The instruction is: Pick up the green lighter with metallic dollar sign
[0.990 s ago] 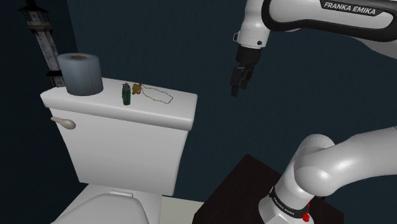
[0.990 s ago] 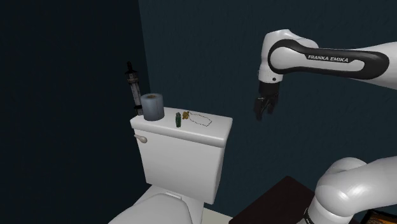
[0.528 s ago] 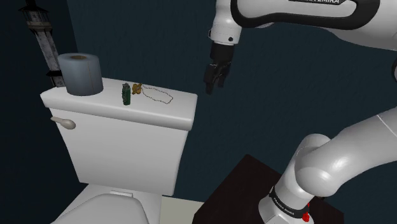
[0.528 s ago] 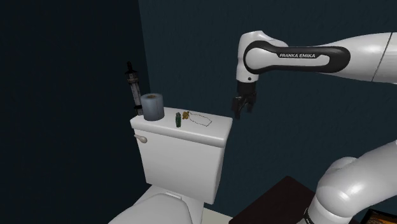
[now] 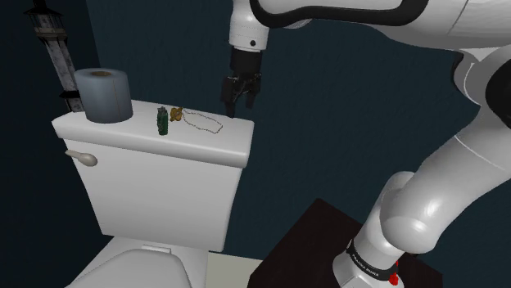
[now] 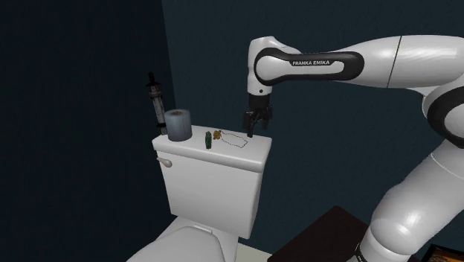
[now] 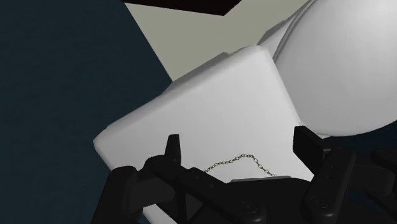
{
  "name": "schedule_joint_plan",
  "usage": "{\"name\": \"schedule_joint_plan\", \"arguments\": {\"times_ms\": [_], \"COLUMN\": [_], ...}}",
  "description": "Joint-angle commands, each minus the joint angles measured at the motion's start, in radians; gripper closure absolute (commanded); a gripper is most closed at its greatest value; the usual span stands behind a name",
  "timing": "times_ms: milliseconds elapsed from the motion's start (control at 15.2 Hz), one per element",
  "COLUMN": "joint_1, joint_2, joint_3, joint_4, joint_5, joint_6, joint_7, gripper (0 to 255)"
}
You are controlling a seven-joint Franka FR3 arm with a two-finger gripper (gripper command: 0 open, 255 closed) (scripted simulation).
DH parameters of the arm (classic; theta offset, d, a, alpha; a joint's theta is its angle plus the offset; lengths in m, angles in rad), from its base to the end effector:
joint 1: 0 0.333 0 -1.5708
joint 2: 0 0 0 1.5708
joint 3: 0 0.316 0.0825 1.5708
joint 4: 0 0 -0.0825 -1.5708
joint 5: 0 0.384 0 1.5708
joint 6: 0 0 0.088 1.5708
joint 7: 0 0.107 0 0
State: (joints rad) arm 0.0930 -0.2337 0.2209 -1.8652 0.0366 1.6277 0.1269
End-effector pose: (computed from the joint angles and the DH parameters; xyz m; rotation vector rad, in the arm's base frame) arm 0.4563 0.1638 0.6081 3.1132 0.2789 -0.0093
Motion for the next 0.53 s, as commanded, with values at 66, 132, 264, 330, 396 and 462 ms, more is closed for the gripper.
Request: {"name": "schedule_joint_plan", "arguments": {"times_ms": [66, 132, 264, 330, 396, 462], "joint_1": [0.014, 0.02, 0.034, 0.043, 0.052, 0.063], "joint_2": [0.106, 0.142, 0.219, 0.258, 0.299, 0.34], "joint_3": [0.032, 0.042, 0.062, 0.071, 0.08, 0.088], "joint_4": [0.111, 0.151, 0.237, 0.283, 0.332, 0.383], "joint_5": [-0.016, -0.024, -0.043, -0.054, -0.066, -0.079], "joint_6": [0.0, -0.003, -0.011, -0.018, -0.026, -0.036], "joint_7": [0.036, 0.048, 0.074, 0.087, 0.099, 0.112], "gripper": [0, 0, 0, 0, 0, 0]}}
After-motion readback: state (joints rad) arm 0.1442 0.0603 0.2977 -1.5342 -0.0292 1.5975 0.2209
